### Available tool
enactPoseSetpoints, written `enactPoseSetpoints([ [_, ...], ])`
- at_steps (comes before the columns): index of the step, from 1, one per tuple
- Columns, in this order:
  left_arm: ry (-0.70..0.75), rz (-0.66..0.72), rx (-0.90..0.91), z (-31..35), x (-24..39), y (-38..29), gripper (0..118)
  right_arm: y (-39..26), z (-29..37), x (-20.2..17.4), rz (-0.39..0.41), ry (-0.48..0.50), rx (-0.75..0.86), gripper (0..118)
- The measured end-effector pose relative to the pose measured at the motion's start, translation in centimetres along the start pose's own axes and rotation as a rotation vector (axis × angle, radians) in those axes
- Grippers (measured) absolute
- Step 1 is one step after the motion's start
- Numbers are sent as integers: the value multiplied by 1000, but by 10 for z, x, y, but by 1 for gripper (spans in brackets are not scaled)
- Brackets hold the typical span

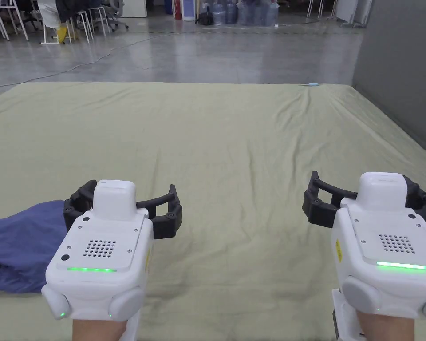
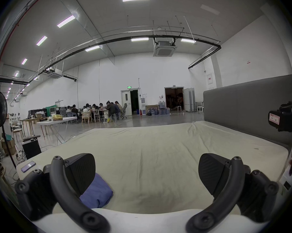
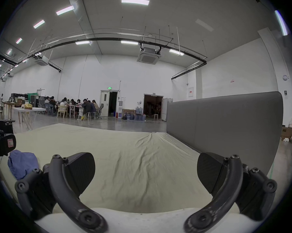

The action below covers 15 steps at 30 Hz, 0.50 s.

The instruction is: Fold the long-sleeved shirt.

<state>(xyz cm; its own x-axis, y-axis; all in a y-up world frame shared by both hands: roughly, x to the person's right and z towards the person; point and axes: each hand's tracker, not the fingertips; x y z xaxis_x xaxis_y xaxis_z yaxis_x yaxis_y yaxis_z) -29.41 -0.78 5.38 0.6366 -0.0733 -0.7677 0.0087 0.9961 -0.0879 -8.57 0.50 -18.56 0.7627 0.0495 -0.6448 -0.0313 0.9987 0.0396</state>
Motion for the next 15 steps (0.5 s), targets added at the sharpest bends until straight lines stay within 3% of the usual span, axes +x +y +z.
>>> enactPoseSetpoints([
  [13, -6, 30, -17, 2, 3, 3, 115, -1, 0, 3, -4, 6, -11, 117],
  [14, 5, 34, -31, 4, 4, 4, 106, -1, 0, 3, -13, 7, -23, 113],
  [15, 16, 46, -13, 6, 6, 4, 55, 1, 0, 4, -28, 3, -47, 86],
])
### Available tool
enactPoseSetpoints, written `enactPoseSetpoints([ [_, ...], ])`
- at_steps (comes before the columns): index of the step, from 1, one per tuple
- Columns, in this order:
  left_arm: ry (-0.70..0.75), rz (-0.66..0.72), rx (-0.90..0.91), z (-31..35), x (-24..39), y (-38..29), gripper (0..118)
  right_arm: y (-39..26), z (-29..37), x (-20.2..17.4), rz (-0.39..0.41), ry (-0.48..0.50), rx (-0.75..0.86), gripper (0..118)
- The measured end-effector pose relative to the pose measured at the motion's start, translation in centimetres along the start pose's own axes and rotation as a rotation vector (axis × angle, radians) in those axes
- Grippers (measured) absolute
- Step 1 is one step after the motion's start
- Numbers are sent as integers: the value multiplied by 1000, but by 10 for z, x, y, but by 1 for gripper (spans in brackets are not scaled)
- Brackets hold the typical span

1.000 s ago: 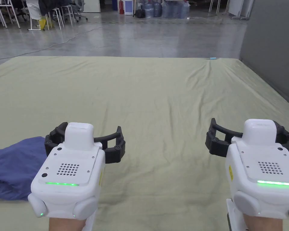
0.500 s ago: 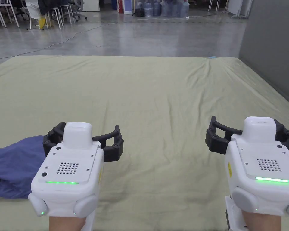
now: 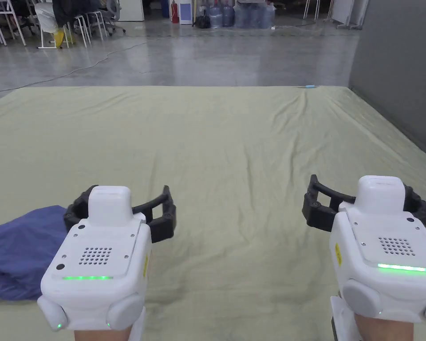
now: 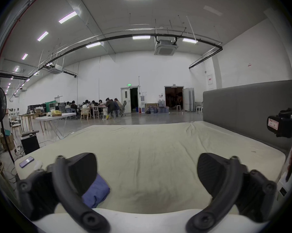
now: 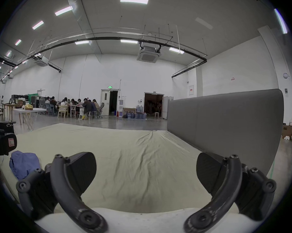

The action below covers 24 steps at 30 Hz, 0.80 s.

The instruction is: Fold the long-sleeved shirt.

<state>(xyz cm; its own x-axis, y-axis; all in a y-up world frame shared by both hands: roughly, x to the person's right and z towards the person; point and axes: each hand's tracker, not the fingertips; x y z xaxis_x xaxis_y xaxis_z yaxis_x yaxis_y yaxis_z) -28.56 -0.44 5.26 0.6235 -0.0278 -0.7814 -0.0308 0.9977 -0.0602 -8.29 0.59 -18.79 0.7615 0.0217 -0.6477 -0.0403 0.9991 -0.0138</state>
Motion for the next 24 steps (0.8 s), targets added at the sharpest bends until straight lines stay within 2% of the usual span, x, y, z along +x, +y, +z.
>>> enactPoseSetpoints([
  [1, 3, 7, 44, 3, 1, -1, 0, 1, 0, 1, -23, 8, -18, 36],
  [2, 19, 2, 28, 1, 2, 0, 0, 1, -1, 1, -28, 3, -18, 0],
  [3, 70, -38, -21, 1, 3, 1, 0, 0, -4, 1, -25, -13, -22, 0],
  [4, 29, -13, 12, 2, 2, 7, 0, 3, -3, 3, 6, -48, -18, 0],
  [7, 16, -6, 1, 2, -2, 12, 0, 13, -3, 6, 14, -11, -27, 0],
  [9, 39, 7, 0, 5, -9, 16, 0, 19, -4, -2, 18, -2, -27, 0],
  [11, 66, 23, -3, 9, -26, 22, 0, 30, -8, -16, 13, 51, -17, 0],
  [15, 240, 33, 49, 32, -79, 44, 0, 41, -14, -70, -2, 197, 8, 0],
  [19, 402, 18, 17, 65, -134, 56, 0, 42, -12, -146, -23, 382, 7, 0],
  [21, 449, 4, -16, 80, -153, 57, 0, 38, -4, -181, -8, 473, 8, 0],
  [24, 488, 8, -49, 89, -170, 51, 0, 33, 3, -217, -7, 548, 10, 0],
])
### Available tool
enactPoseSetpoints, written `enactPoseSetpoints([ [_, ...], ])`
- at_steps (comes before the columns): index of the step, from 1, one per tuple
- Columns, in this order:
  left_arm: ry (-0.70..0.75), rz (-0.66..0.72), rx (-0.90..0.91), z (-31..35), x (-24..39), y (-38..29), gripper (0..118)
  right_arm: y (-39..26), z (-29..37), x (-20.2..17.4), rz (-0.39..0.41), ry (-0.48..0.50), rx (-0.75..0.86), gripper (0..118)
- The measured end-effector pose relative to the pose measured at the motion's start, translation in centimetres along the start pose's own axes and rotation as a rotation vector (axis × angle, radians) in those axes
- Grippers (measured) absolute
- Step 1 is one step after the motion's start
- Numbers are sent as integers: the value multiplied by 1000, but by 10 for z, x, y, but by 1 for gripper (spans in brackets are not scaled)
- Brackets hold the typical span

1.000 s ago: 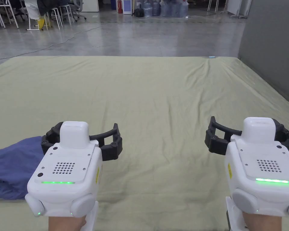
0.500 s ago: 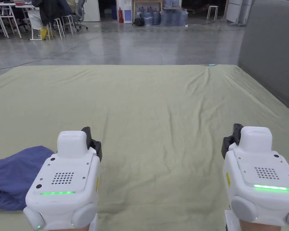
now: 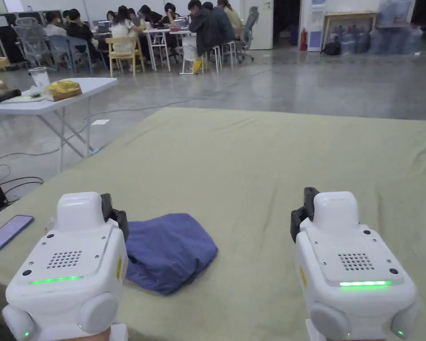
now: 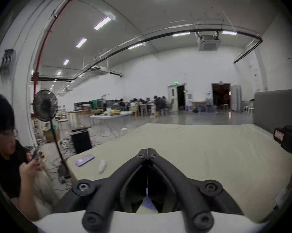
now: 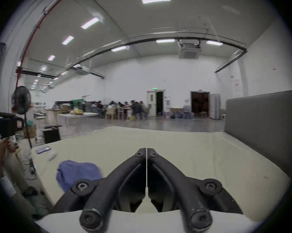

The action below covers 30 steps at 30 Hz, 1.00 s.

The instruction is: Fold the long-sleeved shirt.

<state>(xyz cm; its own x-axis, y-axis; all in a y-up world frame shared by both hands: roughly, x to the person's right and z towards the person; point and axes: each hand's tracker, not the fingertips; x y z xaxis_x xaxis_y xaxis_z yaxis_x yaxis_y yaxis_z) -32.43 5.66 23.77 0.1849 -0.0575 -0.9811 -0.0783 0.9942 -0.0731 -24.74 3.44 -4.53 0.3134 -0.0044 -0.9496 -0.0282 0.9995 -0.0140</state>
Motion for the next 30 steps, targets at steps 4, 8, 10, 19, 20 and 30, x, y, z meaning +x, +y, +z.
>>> enactPoseSetpoints([
  [4, -52, -20, -84, -16, 1, -5, 0, -7, -8, -16, 12, 58, -8, 0],
  [8, -133, 38, -298, -76, 10, -5, 22, -13, -13, -18, 38, 65, -12, 0],
  [10, -177, 108, -445, -123, 15, -16, 34, -14, -18, -17, 34, 66, -17, 0],
  [19, -224, 81, -871, -270, 65, -108, 118, -48, -34, 3, 39, 53, -98, 0],
  [20, -229, 70, -883, -280, 72, -117, 117, -54, -33, 6, 39, 48, -105, 0],
  [30, -209, 30, -935, -297, 81, -152, 9, -80, -38, 29, 55, 1, -184, 0],
])
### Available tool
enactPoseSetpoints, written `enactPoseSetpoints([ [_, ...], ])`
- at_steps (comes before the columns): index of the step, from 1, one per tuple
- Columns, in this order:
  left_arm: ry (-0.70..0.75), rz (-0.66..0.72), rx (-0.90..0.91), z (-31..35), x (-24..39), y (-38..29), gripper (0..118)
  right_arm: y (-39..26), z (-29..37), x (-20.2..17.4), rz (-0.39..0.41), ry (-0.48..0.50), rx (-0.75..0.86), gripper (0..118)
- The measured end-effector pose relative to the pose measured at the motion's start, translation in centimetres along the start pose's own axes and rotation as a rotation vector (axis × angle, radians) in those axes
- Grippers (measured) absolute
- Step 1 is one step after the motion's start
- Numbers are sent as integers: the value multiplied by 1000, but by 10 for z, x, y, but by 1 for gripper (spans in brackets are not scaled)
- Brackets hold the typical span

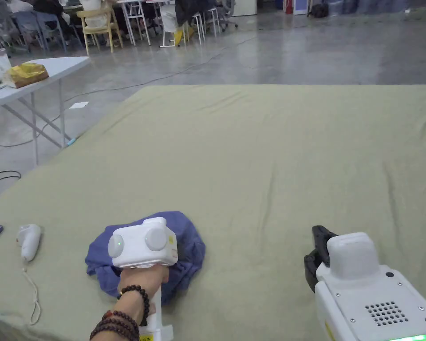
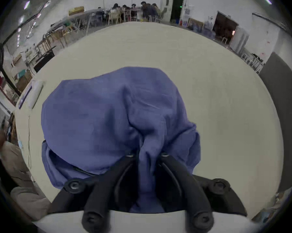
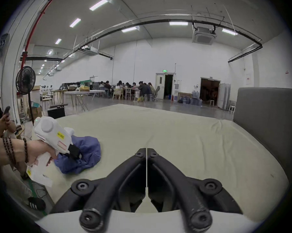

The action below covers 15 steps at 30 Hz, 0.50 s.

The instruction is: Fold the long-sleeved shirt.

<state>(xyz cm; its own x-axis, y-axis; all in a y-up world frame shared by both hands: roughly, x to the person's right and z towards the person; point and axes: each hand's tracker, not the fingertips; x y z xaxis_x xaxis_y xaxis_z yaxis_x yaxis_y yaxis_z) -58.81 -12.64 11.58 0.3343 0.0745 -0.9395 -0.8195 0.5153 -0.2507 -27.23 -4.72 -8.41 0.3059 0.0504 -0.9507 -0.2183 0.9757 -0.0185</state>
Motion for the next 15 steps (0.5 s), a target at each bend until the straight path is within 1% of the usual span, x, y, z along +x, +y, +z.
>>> enactPoseSetpoints([
  [2, -27, -39, 47, 12, 3, 0, 9, -1, 3, 7, -17, -15, -8, 0],
  [6, -271, -72, 247, 65, 37, 0, 9, 2, 16, 26, -42, -57, 9, 0],
  [9, -394, -160, 286, 101, 92, 0, 9, 6, 29, 46, -41, -108, 31, 0],
  [12, -542, -253, 316, 120, 165, -2, 9, 9, 47, 73, -81, -186, 50, 0],
  [15, -692, -306, 263, 123, 256, -12, 9, 8, 71, 108, -110, -293, 62, 0],
])
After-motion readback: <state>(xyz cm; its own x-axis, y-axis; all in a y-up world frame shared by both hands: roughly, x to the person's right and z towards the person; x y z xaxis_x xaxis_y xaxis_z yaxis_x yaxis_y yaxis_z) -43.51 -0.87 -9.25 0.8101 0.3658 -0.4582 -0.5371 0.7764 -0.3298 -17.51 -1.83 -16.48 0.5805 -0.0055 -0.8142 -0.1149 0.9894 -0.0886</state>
